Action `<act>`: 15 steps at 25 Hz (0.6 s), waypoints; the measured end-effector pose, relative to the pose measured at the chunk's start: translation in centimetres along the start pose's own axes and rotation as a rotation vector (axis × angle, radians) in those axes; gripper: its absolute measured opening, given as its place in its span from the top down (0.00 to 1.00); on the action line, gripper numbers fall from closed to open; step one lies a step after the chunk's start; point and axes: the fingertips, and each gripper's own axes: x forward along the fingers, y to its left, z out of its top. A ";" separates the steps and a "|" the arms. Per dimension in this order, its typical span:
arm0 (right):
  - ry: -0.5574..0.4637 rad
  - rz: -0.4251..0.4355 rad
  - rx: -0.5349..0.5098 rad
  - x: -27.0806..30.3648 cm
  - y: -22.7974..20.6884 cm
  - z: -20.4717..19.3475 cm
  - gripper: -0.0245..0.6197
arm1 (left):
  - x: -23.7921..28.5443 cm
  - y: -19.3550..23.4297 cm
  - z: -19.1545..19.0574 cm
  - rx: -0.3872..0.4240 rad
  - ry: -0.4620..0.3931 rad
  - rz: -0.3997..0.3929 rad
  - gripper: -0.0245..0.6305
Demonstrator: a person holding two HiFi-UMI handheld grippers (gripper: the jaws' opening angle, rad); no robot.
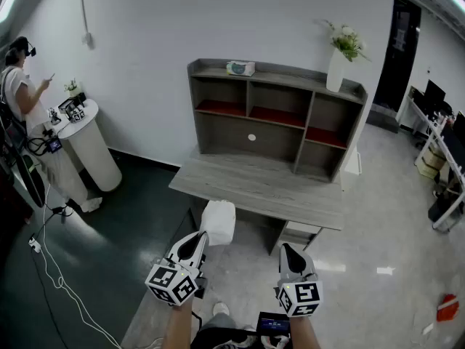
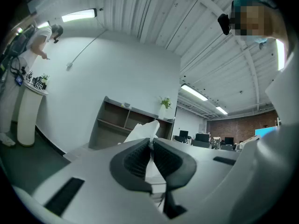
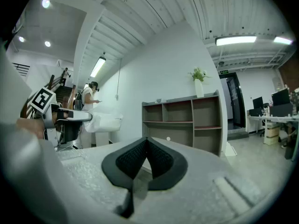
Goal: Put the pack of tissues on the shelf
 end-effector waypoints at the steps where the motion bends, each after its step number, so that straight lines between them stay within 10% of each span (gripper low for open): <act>1: 0.003 -0.001 -0.002 -0.2 0.1 -0.1 0.95 | -0.3 0.0 0.0 -0.001 0.000 0.002 0.95; 15: -0.020 0.015 -0.016 -0.6 0.4 0.4 0.95 | -1.7 0.4 1.2 -0.014 -0.049 0.034 0.95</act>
